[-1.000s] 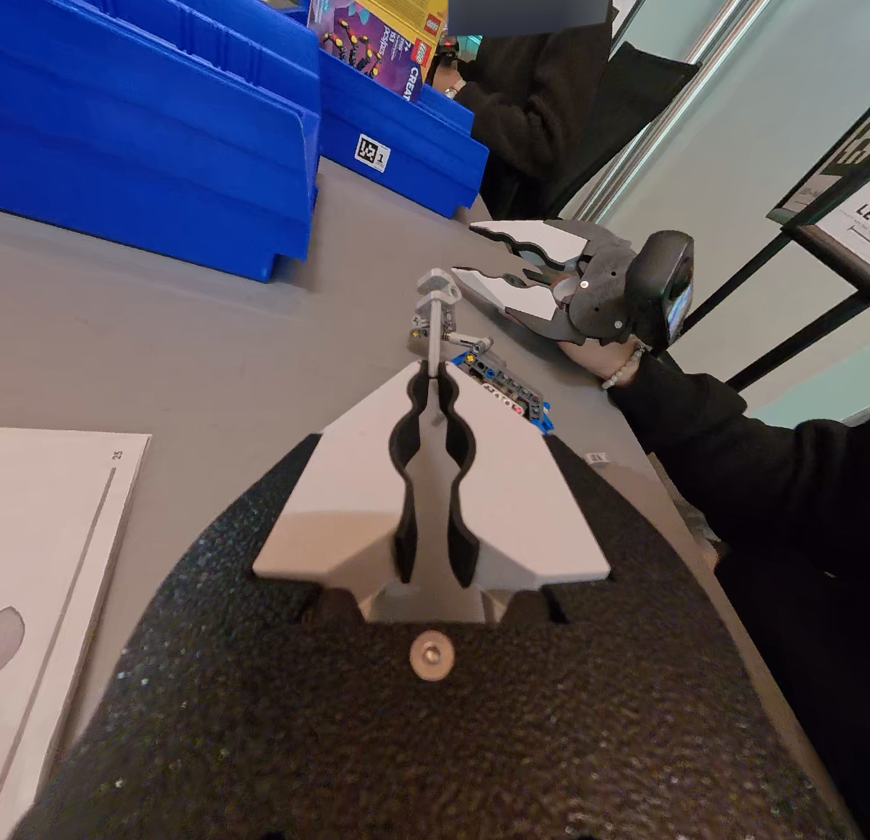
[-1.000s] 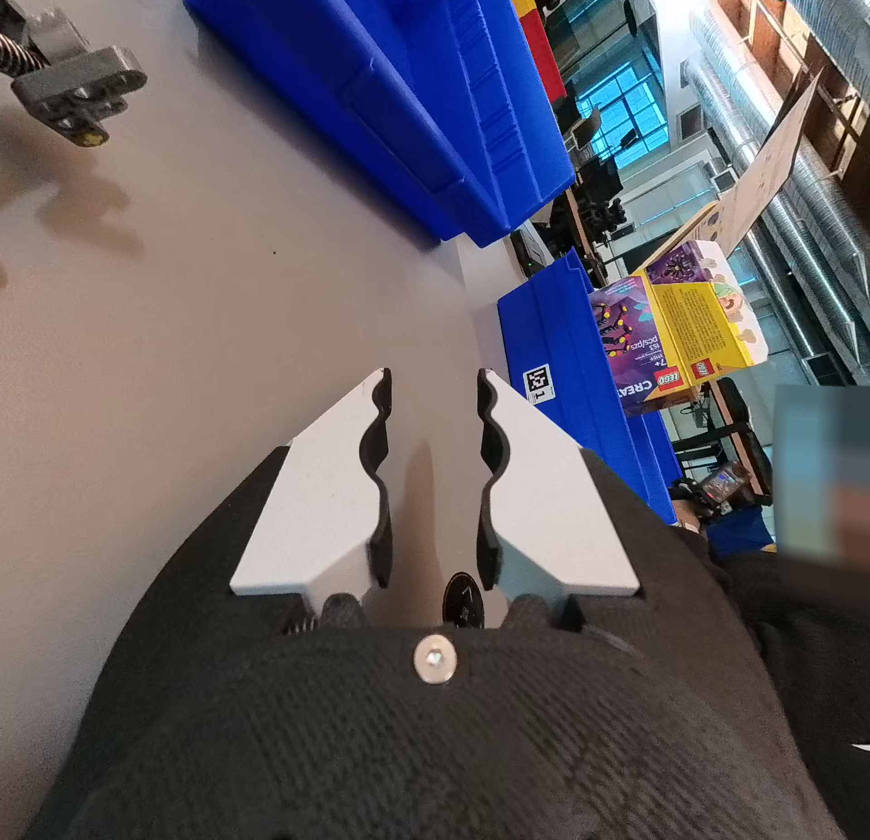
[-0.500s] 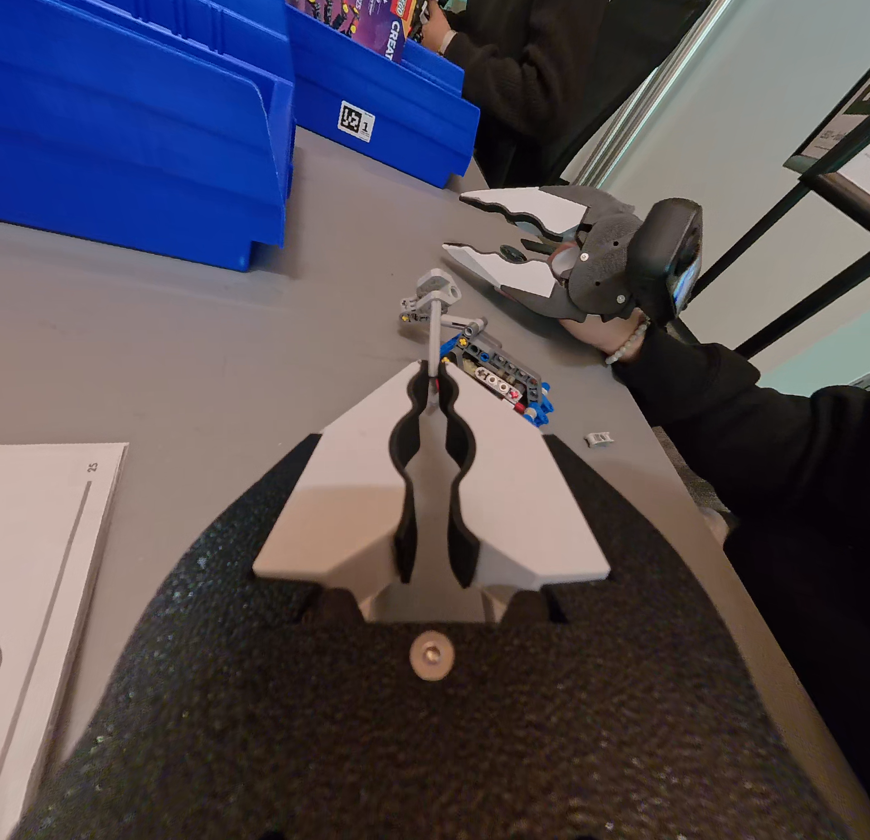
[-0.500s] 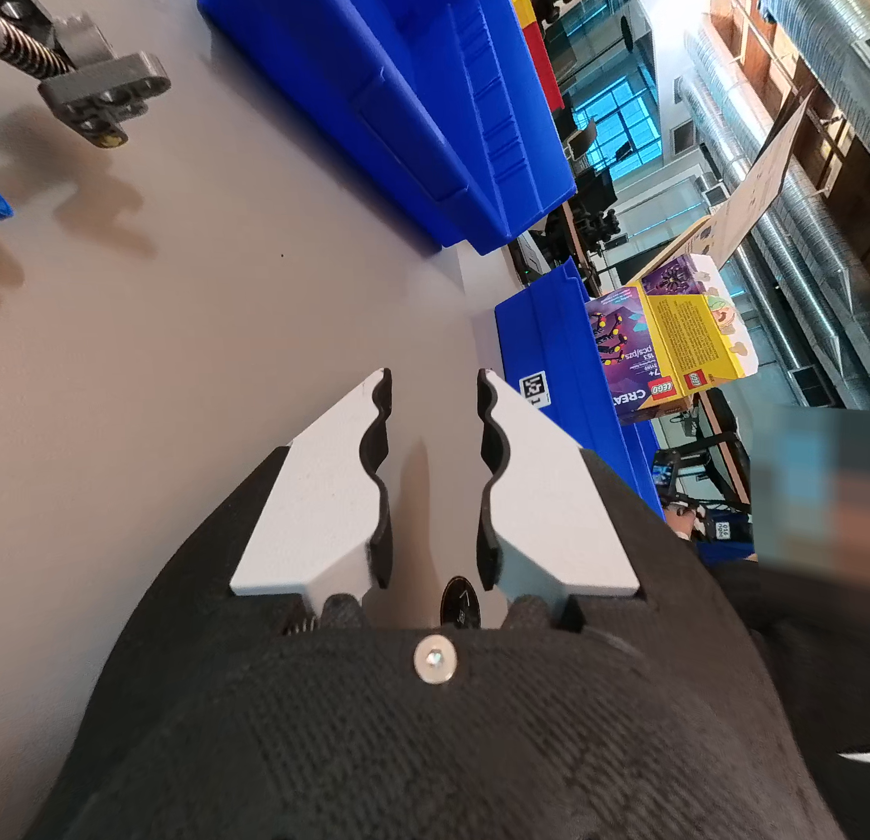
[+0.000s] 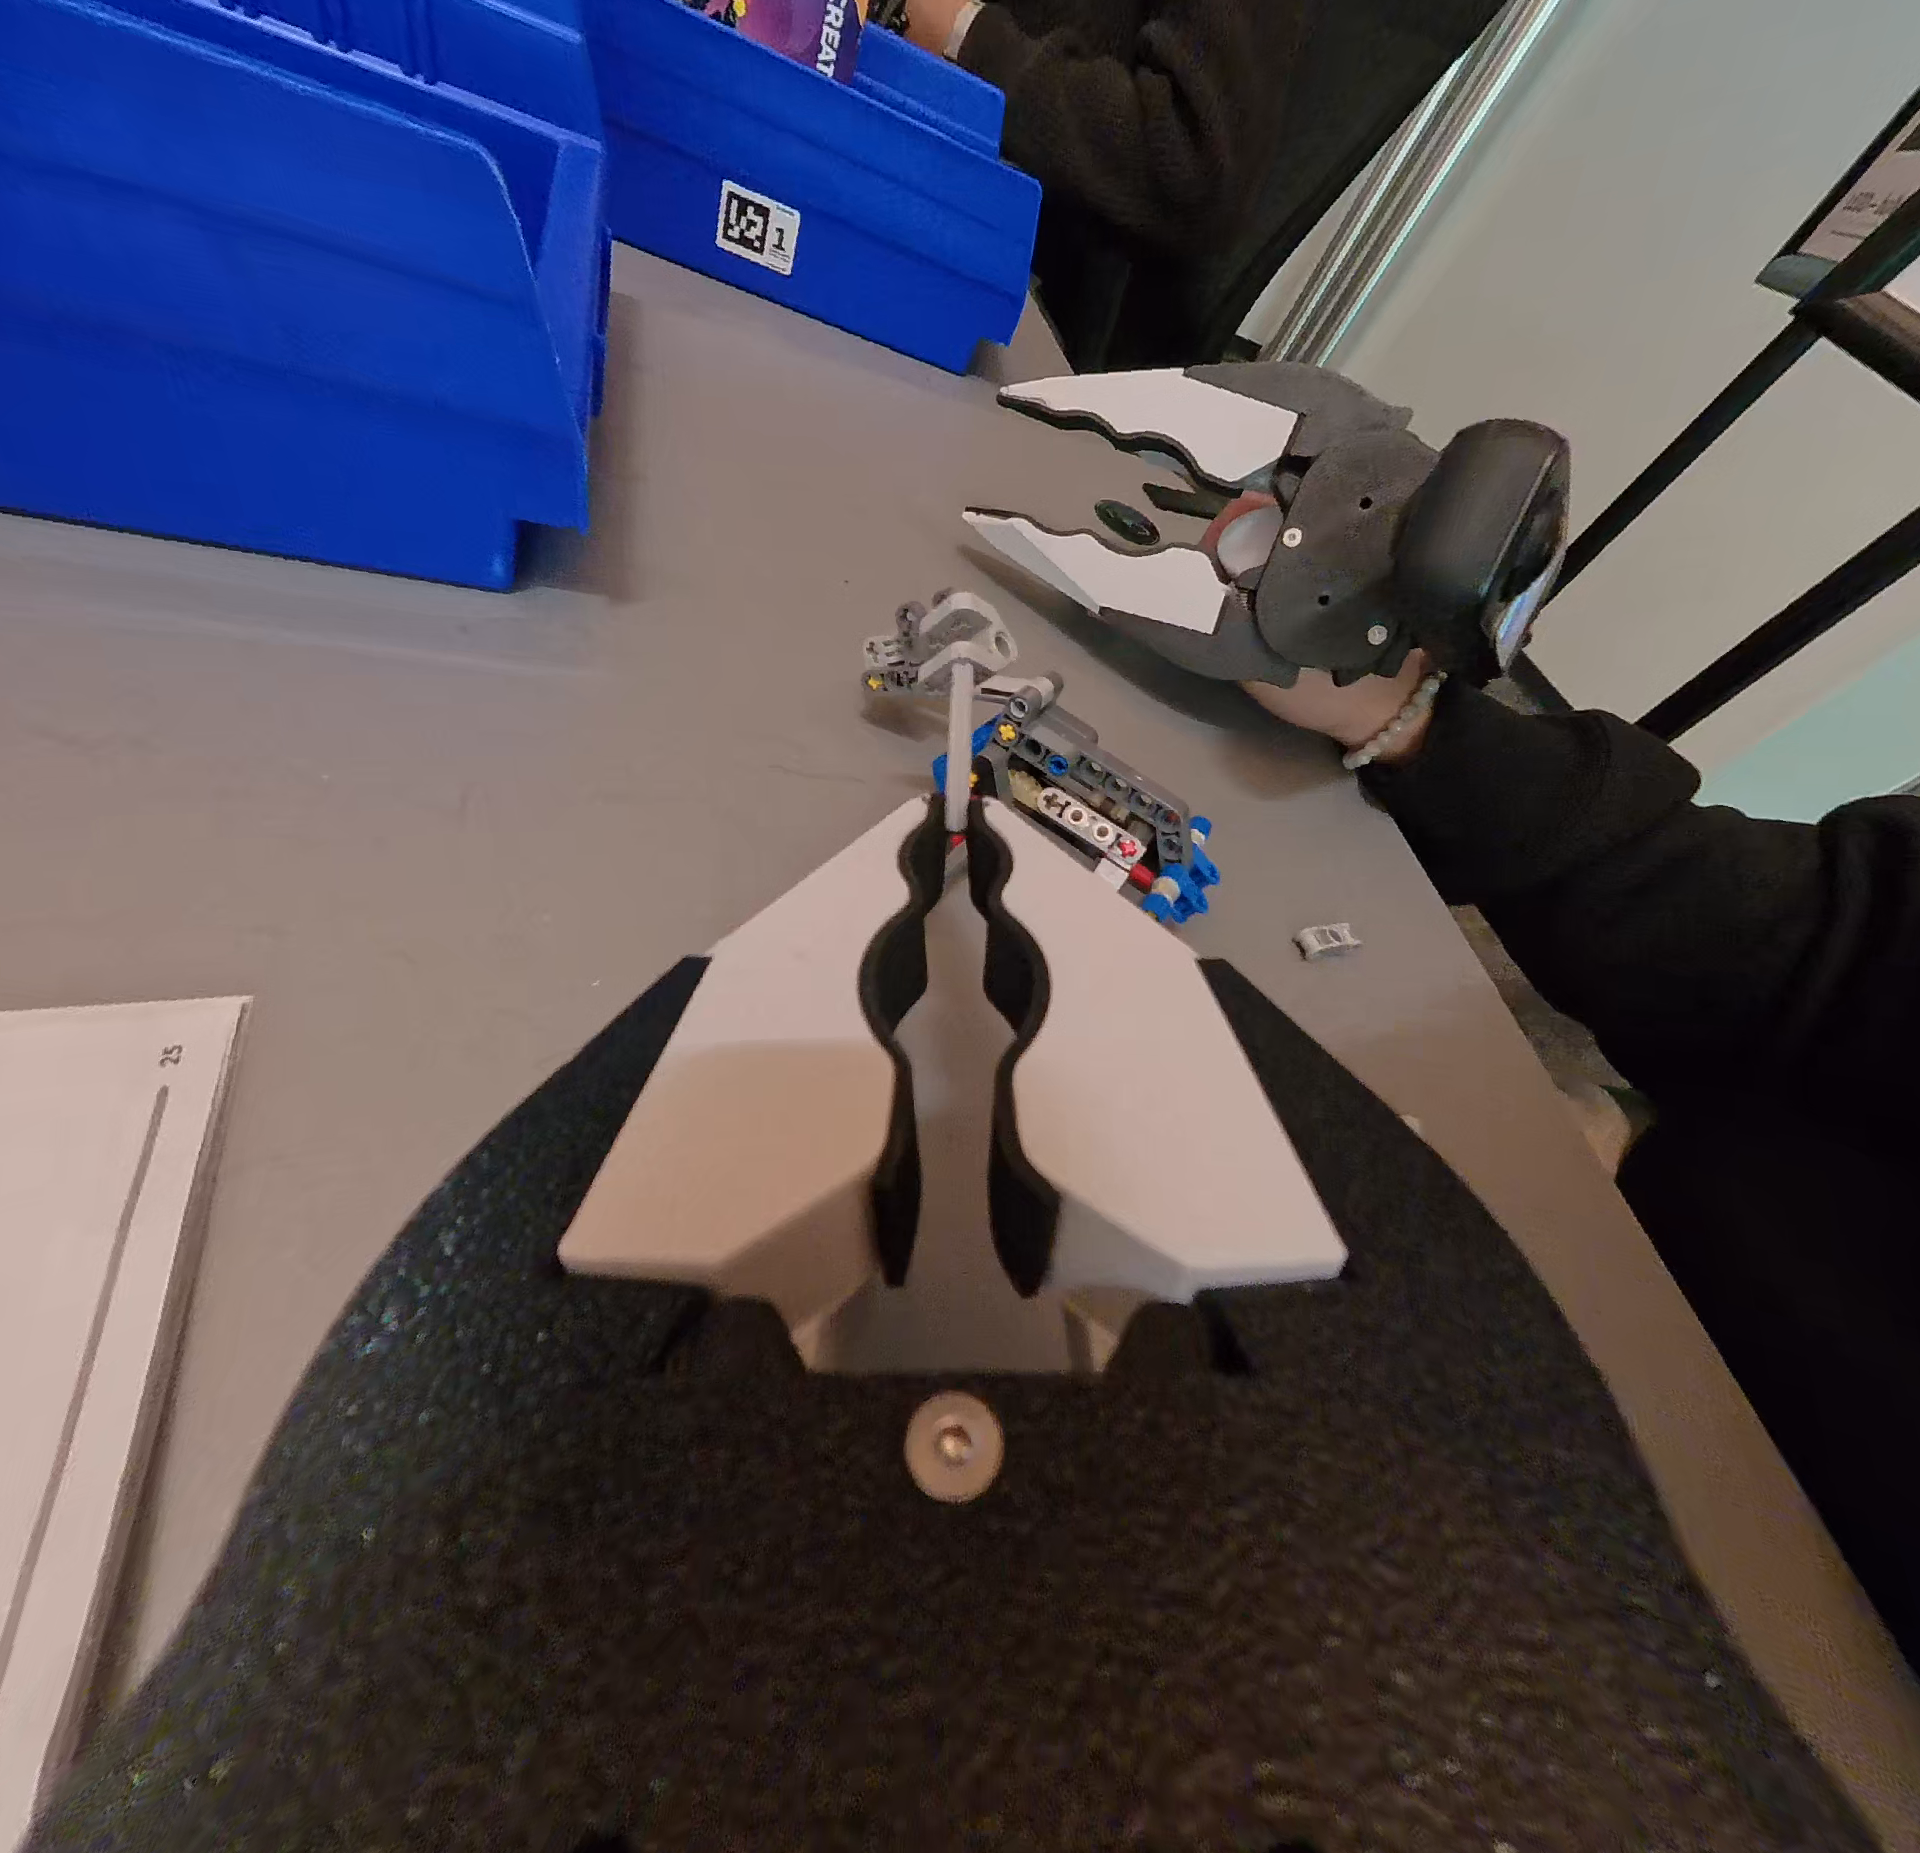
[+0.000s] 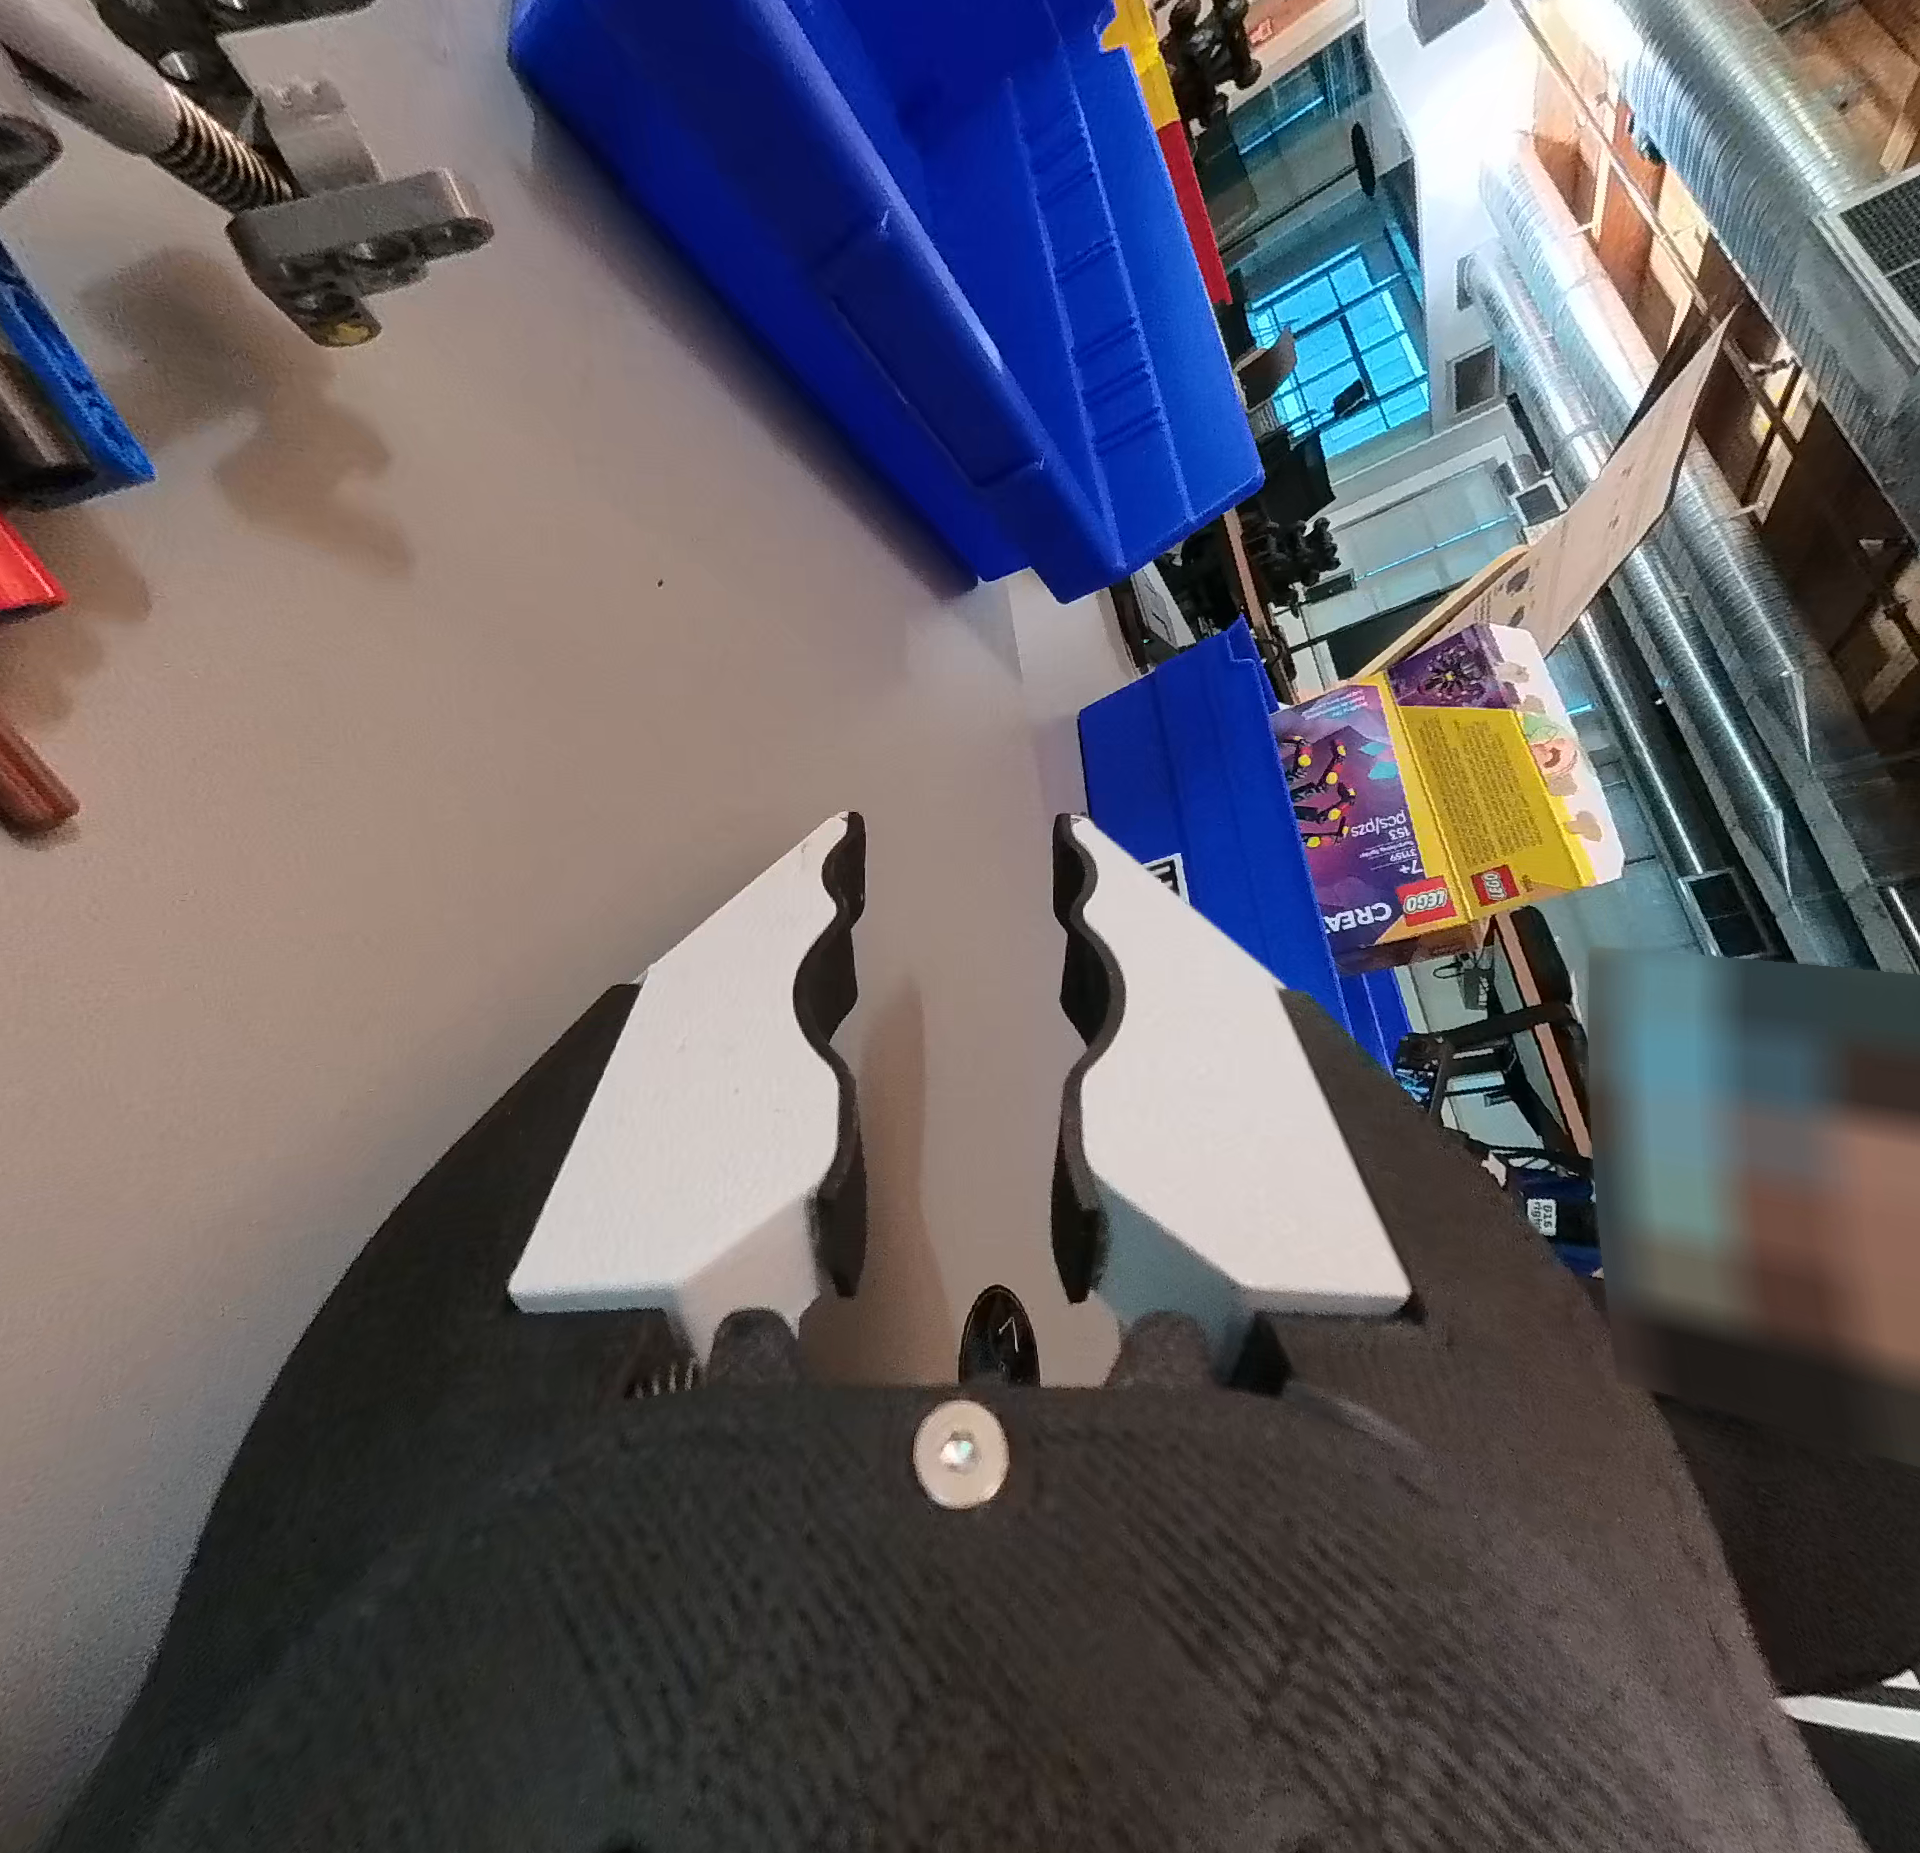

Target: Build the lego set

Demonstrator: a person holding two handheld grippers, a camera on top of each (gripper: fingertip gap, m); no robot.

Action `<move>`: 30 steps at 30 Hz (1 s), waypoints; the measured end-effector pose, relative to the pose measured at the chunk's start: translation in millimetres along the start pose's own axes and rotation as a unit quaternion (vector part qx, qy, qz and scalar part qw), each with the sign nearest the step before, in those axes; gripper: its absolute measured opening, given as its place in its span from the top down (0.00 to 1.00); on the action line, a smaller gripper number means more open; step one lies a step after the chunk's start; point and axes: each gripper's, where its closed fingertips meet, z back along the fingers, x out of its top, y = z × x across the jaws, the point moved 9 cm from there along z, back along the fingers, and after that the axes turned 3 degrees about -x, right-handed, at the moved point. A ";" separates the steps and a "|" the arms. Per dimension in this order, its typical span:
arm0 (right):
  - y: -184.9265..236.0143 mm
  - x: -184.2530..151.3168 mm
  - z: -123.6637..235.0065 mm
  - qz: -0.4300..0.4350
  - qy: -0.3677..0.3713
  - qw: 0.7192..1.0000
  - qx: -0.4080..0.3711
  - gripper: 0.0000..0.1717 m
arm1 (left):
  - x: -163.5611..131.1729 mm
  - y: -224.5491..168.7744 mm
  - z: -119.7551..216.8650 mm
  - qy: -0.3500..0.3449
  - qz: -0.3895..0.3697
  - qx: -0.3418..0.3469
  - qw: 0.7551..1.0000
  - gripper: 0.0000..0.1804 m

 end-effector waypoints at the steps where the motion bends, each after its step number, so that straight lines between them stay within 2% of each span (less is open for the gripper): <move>1: 0.4 0.1 -0.1 0.001 0.000 1.000 0.001 0.80 | 0.0 -0.4 -0.2 0.001 -0.002 -0.001 1.000 1.00; 30: 4.4 1.8 -2.1 0.027 -0.001 1.000 0.005 0.81 | -1.2 -2.6 -3.2 0.016 -0.006 -0.013 1.000 1.00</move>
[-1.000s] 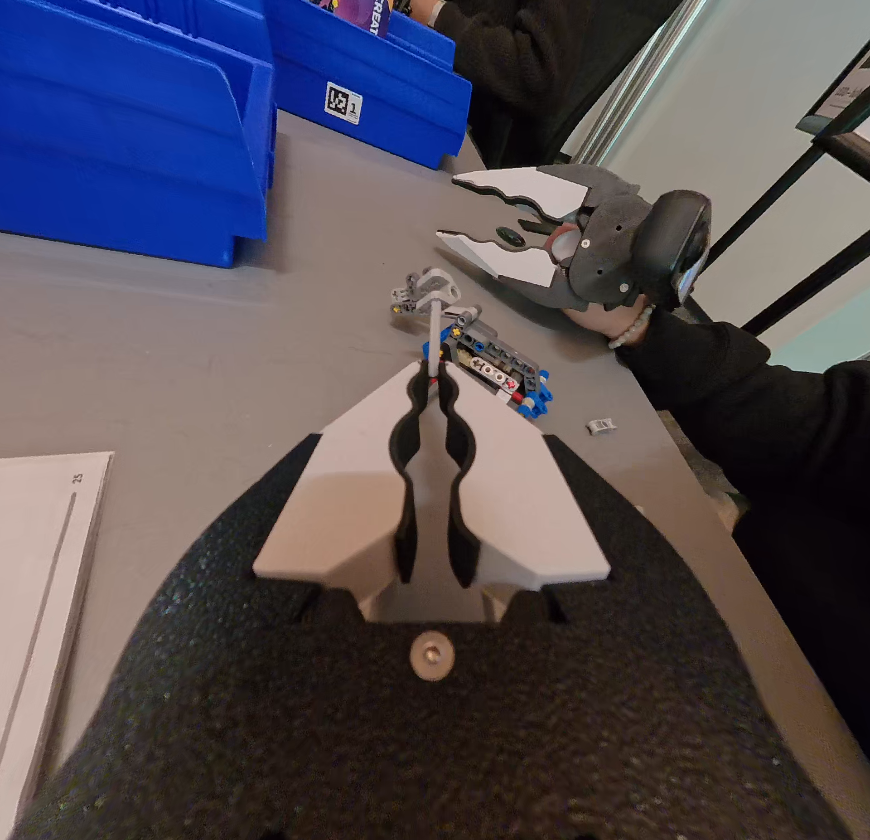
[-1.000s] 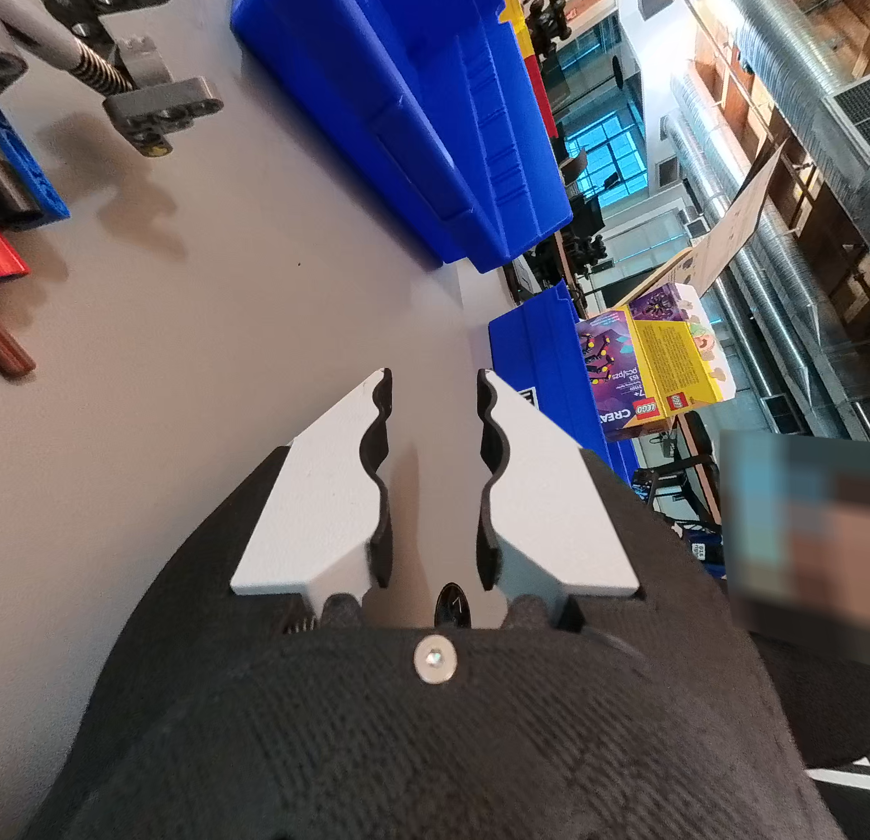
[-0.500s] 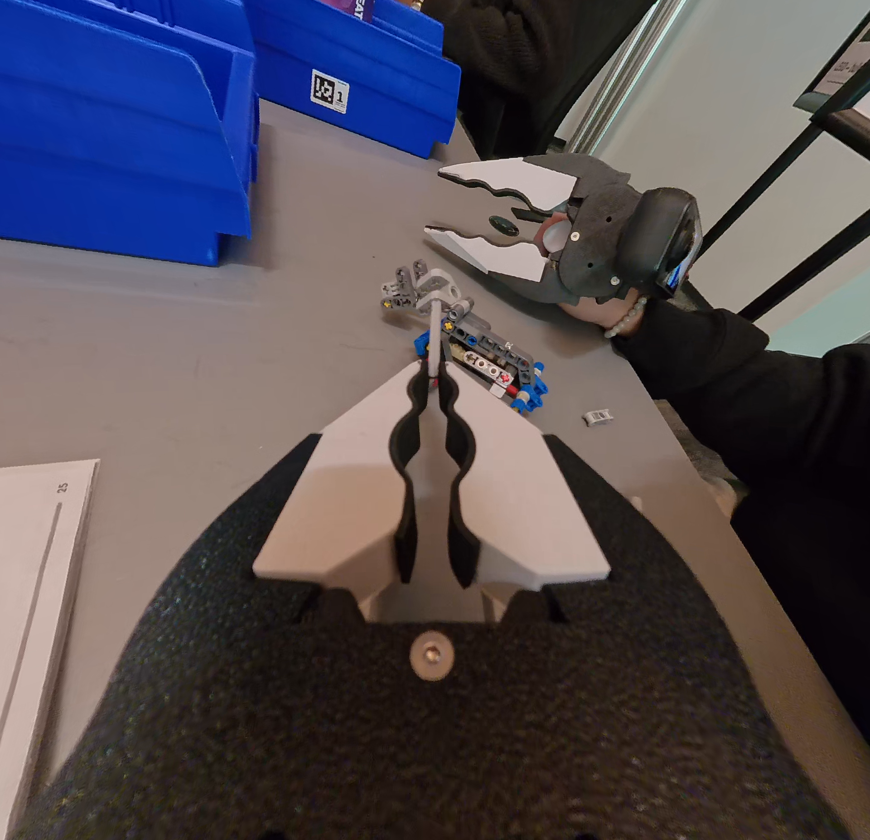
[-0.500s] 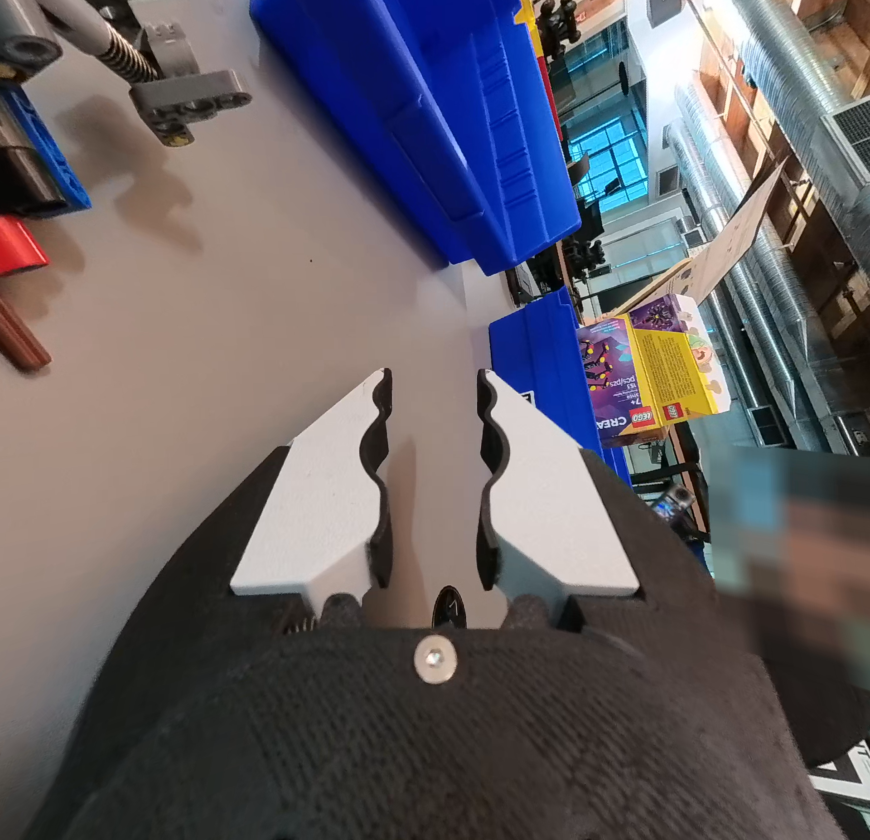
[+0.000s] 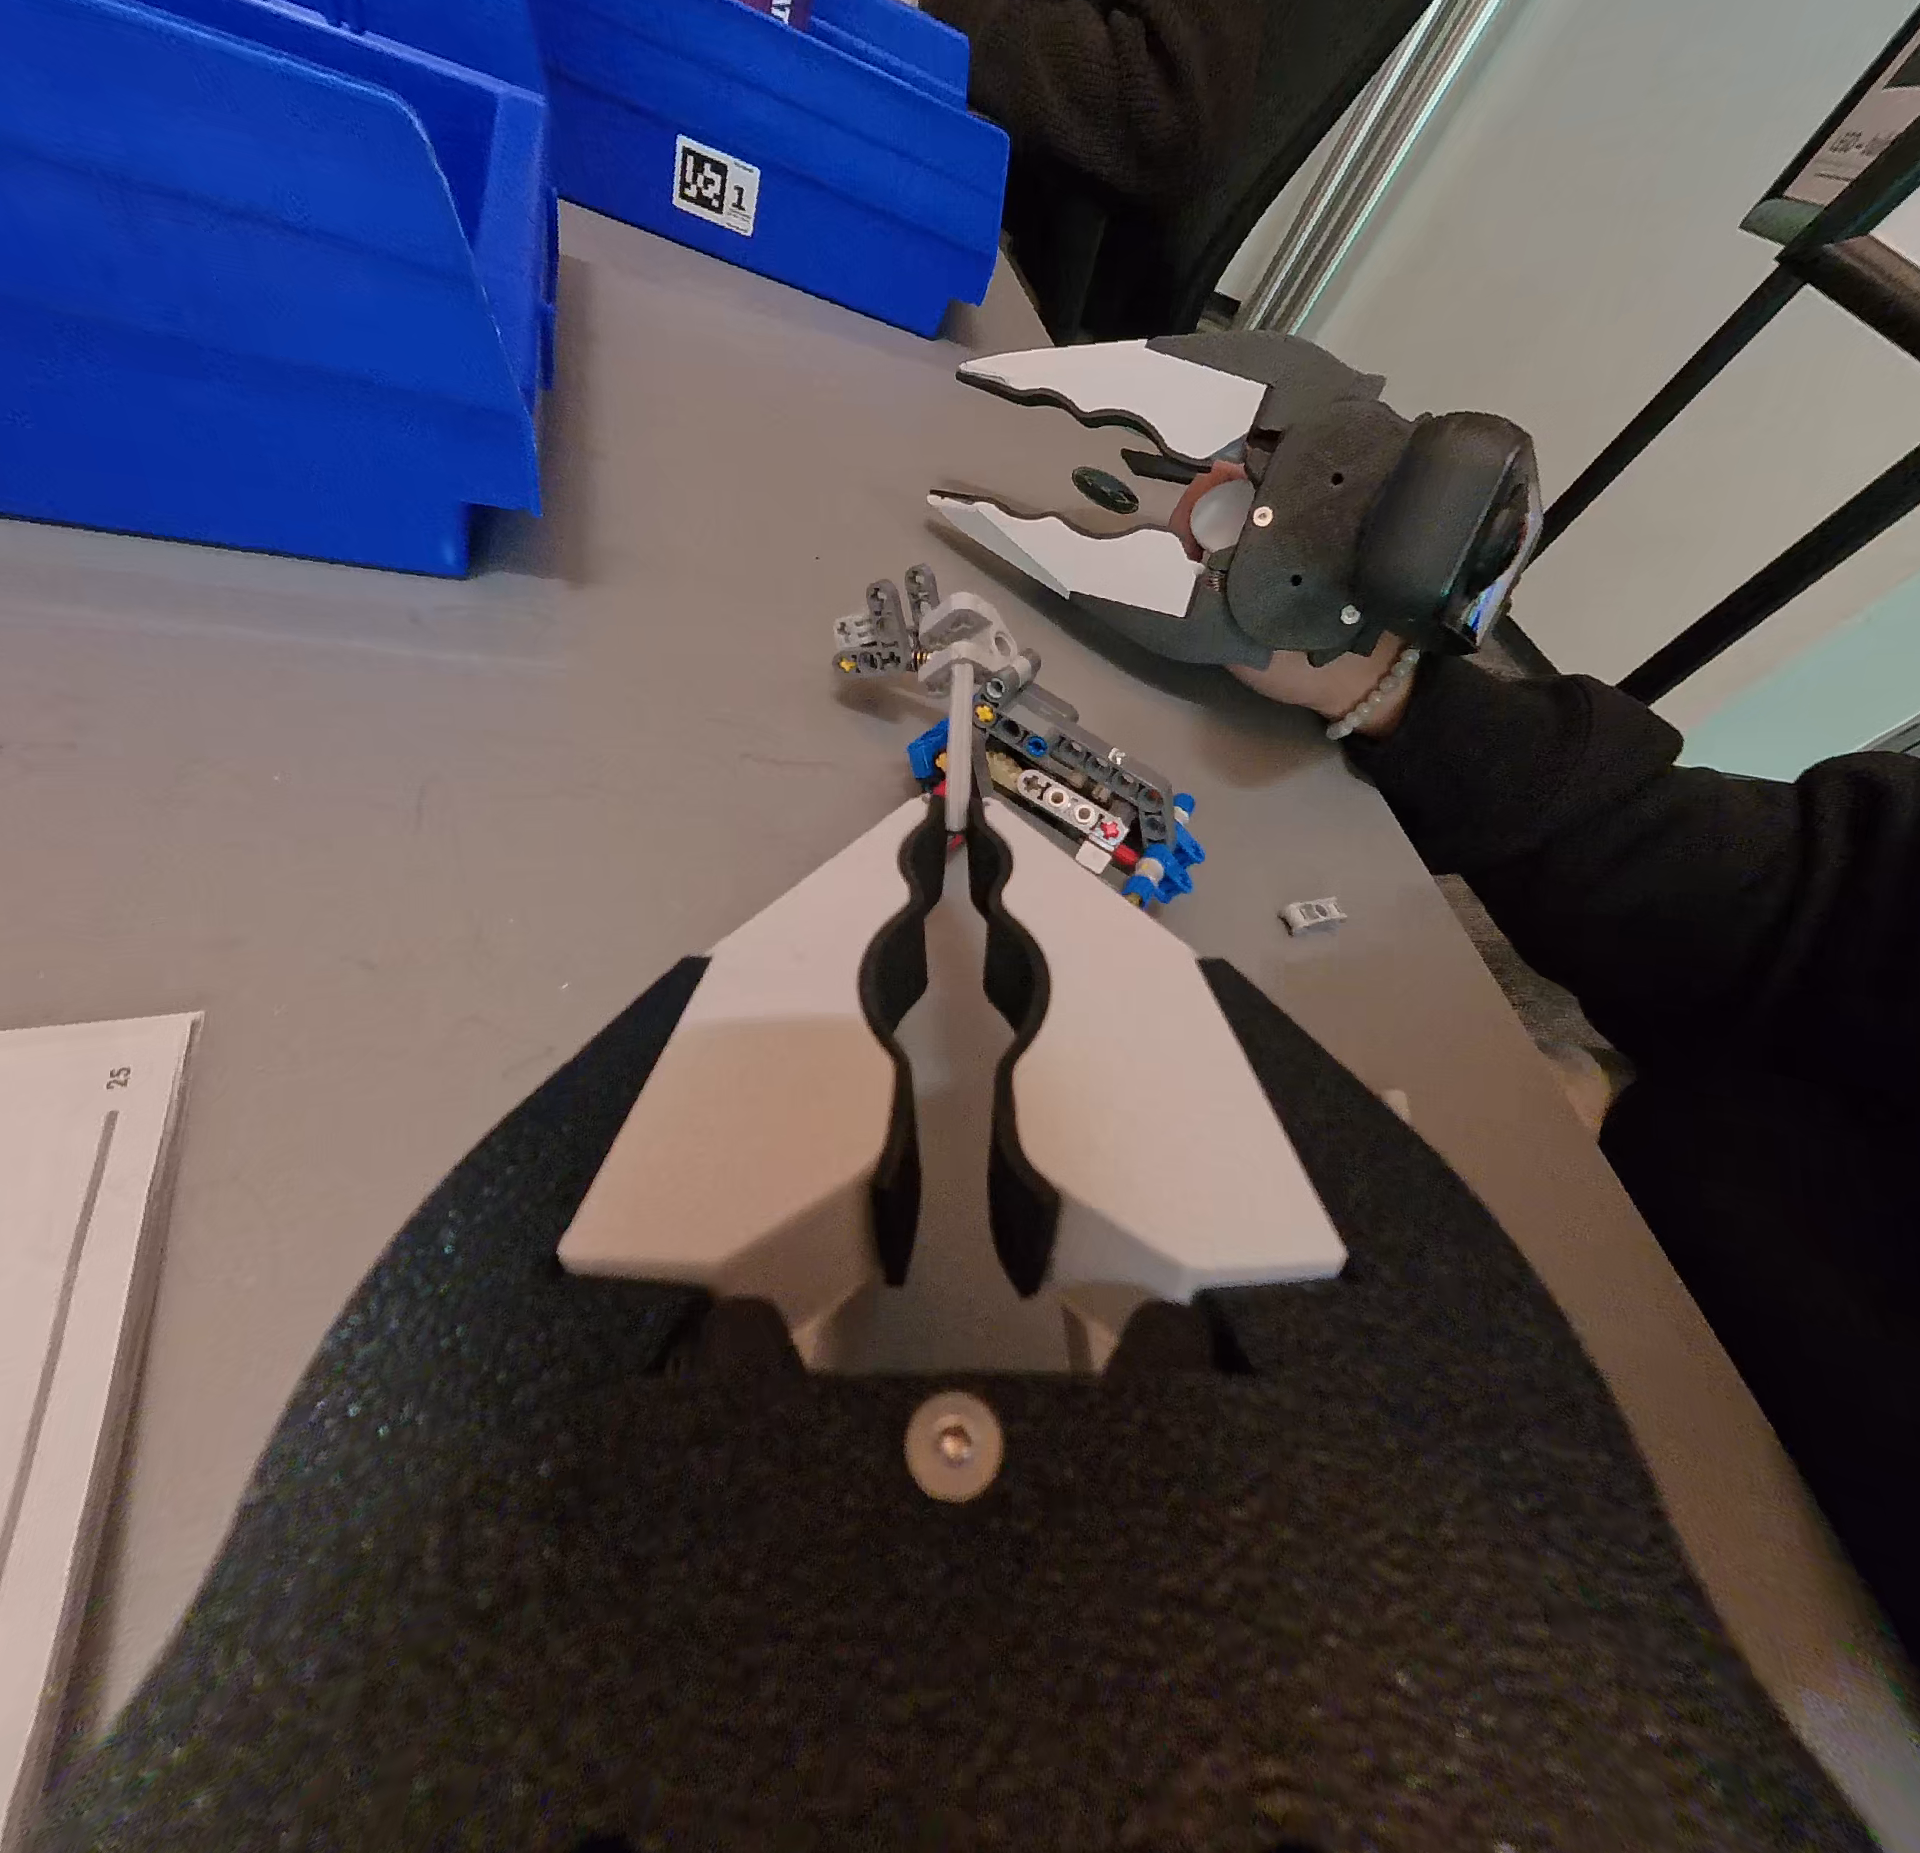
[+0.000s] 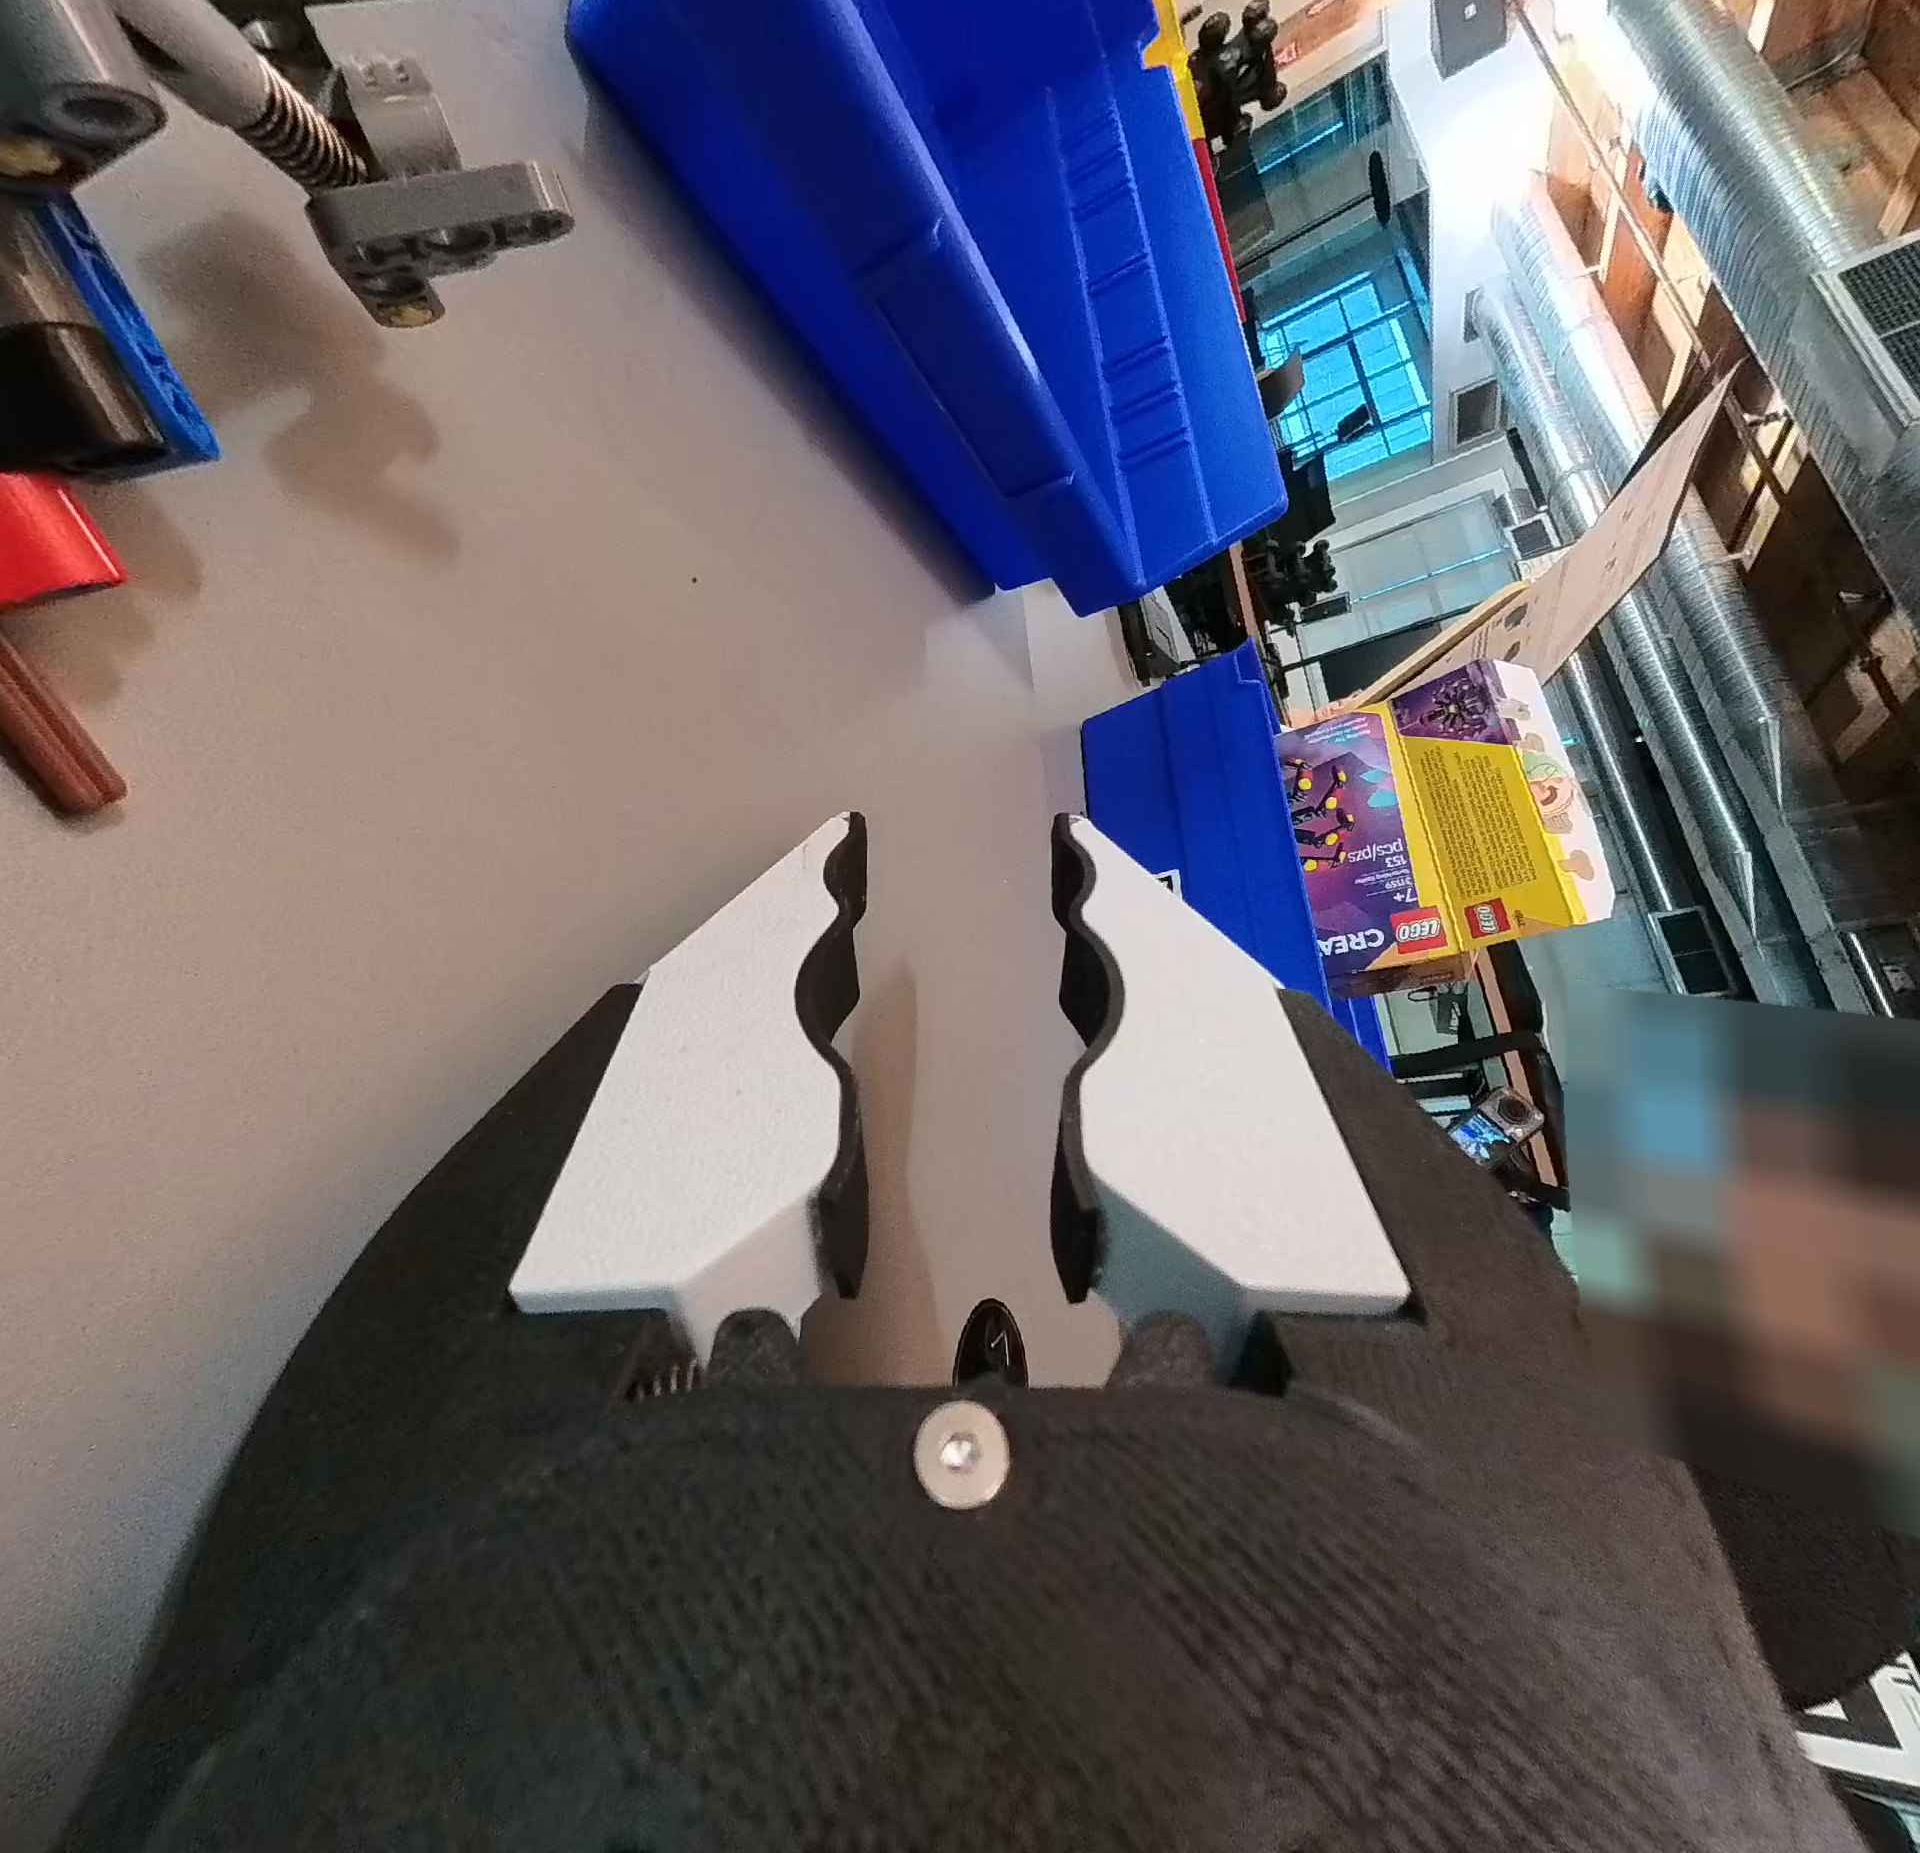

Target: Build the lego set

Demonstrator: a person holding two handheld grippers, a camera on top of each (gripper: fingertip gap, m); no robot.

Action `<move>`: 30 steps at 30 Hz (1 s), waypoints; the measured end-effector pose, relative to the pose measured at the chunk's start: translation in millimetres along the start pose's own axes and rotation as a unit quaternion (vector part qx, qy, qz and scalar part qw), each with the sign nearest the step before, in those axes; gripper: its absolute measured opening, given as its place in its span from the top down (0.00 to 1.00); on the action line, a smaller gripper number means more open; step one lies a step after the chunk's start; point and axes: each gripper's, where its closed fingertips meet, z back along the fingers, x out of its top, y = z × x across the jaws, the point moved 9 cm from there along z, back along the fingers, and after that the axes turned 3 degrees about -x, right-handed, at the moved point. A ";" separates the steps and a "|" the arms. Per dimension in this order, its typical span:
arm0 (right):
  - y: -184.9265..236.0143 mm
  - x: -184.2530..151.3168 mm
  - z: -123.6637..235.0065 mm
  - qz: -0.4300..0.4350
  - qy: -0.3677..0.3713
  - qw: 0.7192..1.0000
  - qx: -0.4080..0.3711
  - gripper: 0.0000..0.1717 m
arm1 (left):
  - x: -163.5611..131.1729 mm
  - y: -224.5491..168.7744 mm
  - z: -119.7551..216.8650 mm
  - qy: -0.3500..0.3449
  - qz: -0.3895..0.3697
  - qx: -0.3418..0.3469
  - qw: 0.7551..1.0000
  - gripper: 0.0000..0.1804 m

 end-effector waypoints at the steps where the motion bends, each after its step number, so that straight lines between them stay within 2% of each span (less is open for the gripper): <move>1: 0.1 0.0 -0.1 0.001 0.000 1.000 0.000 0.81 | -0.1 -0.3 -0.5 0.002 -0.001 -0.001 1.000 1.00; 14: 0.4 0.9 -1.0 0.011 -0.004 1.000 -0.005 0.81 | -0.3 -0.8 -1.2 0.006 -0.003 -0.003 1.000 1.00; 19: -0.5 5.5 1.1 0.002 -0.035 0.999 0.001 0.81 | -0.1 -0.3 -0.5 0.002 0.000 -0.004 1.000 1.00; 21: 0.7 11.8 11.8 -0.014 -0.122 0.991 0.047 0.84 | 0.0 -0.4 -0.2 0.001 0.000 -0.006 1.000 1.00; 22: 3.9 12.4 19.6 0.003 -0.158 0.981 0.112 0.84 | -0.1 -0.2 -0.1 0.001 0.002 -0.007 1.000 1.00; 24: 9.2 8.0 39.7 0.047 -0.165 0.945 0.280 0.87 | -0.2 -0.8 0.1 0.002 0.000 -0.009 1.000 1.00; 25: 7.1 6.2 48.1 0.038 -0.154 0.932 0.325 0.88 | -0.4 -1.4 0.1 0.002 -0.002 -0.011 1.000 1.00; 28: 5.2 4.6 69.8 0.008 -0.166 0.914 0.369 0.91 | -1.0 -1.6 0.0 0.007 -0.001 -0.014 1.000 1.00; 30: 8.0 4.9 83.3 -0.004 -0.186 0.900 0.395 0.89 | -0.7 -2.7 1.2 0.001 -0.005 -0.018 1.000 1.00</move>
